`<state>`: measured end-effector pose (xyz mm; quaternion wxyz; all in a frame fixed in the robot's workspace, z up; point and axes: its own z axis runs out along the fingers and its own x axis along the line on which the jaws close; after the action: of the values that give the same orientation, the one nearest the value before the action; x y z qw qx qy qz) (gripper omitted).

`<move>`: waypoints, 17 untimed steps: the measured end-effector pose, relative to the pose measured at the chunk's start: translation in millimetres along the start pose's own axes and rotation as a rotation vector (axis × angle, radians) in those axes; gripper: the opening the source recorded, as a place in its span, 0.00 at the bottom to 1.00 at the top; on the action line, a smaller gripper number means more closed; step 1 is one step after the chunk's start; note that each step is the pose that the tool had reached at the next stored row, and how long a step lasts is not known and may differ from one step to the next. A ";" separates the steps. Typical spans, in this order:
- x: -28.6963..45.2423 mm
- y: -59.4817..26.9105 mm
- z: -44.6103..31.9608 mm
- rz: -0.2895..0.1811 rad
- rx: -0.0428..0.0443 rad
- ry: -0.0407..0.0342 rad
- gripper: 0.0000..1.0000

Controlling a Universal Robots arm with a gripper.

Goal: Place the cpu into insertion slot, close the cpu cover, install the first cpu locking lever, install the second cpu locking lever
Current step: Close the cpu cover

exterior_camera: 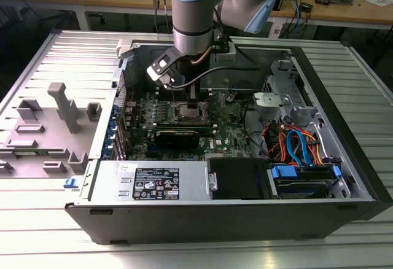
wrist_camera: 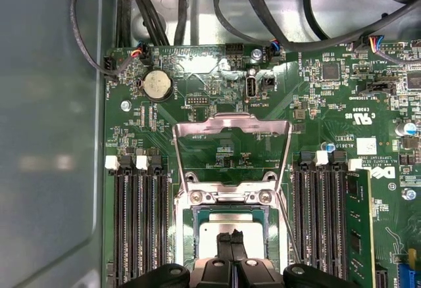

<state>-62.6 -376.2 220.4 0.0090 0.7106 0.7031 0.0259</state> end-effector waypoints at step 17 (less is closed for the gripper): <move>0.4 0.4 -8.9 0.000 0.0001 -0.0025 0.11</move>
<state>-62.6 -376.0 229.3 0.0099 0.7105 0.7031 0.0250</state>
